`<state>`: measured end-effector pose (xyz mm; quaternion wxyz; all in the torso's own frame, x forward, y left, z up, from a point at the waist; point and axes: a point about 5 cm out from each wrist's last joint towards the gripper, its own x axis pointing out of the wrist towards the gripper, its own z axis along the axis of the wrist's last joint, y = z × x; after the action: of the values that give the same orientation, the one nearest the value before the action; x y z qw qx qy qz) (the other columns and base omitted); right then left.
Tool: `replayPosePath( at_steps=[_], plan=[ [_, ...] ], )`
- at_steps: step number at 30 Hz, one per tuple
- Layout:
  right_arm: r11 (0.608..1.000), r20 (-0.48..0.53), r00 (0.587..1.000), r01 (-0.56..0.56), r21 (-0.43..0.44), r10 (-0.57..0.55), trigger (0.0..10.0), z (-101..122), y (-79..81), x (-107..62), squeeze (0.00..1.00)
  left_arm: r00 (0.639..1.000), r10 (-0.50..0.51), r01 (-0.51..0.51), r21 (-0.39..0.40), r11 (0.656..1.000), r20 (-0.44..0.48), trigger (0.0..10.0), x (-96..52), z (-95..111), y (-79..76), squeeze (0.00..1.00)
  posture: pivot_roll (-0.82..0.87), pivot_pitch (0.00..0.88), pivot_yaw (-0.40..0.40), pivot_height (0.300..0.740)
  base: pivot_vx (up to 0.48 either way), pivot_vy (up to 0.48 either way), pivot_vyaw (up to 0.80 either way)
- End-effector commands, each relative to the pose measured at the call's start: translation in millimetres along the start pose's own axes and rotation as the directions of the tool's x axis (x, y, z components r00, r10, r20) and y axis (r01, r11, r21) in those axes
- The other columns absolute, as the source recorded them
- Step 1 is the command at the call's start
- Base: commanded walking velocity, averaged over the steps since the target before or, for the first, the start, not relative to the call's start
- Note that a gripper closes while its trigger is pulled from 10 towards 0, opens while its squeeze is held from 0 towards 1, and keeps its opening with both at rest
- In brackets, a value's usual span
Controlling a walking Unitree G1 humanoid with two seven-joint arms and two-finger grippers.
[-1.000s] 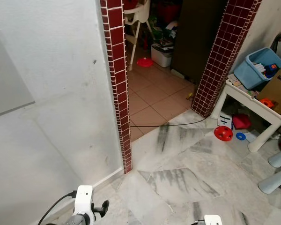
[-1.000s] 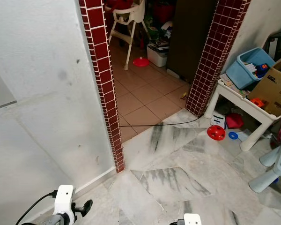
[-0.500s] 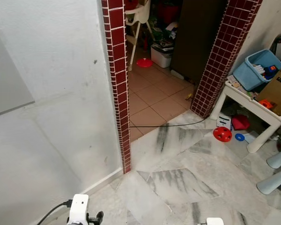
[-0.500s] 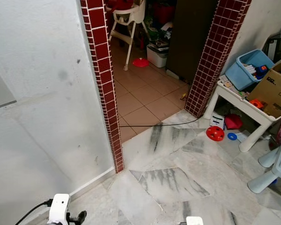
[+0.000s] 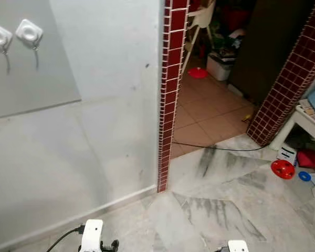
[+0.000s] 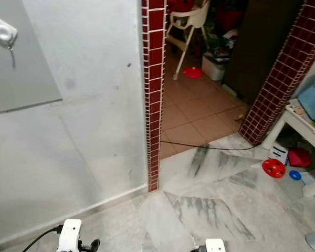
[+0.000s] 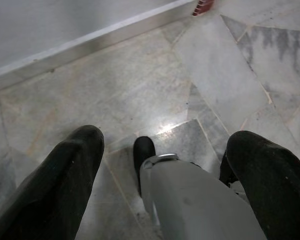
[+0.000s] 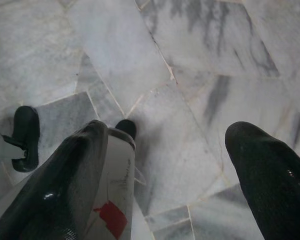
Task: Hang keys on a hook
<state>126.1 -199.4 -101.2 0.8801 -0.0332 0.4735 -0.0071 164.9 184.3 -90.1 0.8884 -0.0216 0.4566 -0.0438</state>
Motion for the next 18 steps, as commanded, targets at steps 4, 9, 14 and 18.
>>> replayPosePath(
  at_steps=[4,9,14,18],
  plan=[
    [1.000,-0.013,1.000,-0.012,-0.010,0.012,10.0,-4.6,2.4,-1.1,0.00,1.000,0.005,-0.004,0.011,1.000,-0.014,10.0,-0.4,-1.4,1.8,0.00,-0.05,0.000,-0.007,0.740,0.000,0.000,0.80],
    [1.000,-0.003,1.000,-0.009,-0.020,0.009,10.0,-0.8,0.7,-0.3,0.00,1.000,0.009,-0.009,0.015,1.000,-0.017,10.0,-0.8,-0.9,4.6,0.00,-0.04,0.000,-0.009,0.740,0.000,0.000,0.80],
    [1.000,0.006,1.000,-0.010,-0.025,0.010,10.0,2.2,0.9,0.6,0.00,1.000,0.012,-0.012,0.015,1.000,-0.022,10.0,-1.1,-1.9,5.2,0.00,-0.04,0.000,-0.009,0.740,0.000,0.000,0.80],
    [0.999,0.013,1.000,-0.015,-0.028,0.016,10.0,4.5,3.0,1.4,0.00,0.999,0.014,-0.013,0.021,1.000,-0.034,10.0,-1.4,-4.5,4.6,0.00,-0.04,0.000,-0.005,0.740,0.000,0.000,0.80]
  ],
)
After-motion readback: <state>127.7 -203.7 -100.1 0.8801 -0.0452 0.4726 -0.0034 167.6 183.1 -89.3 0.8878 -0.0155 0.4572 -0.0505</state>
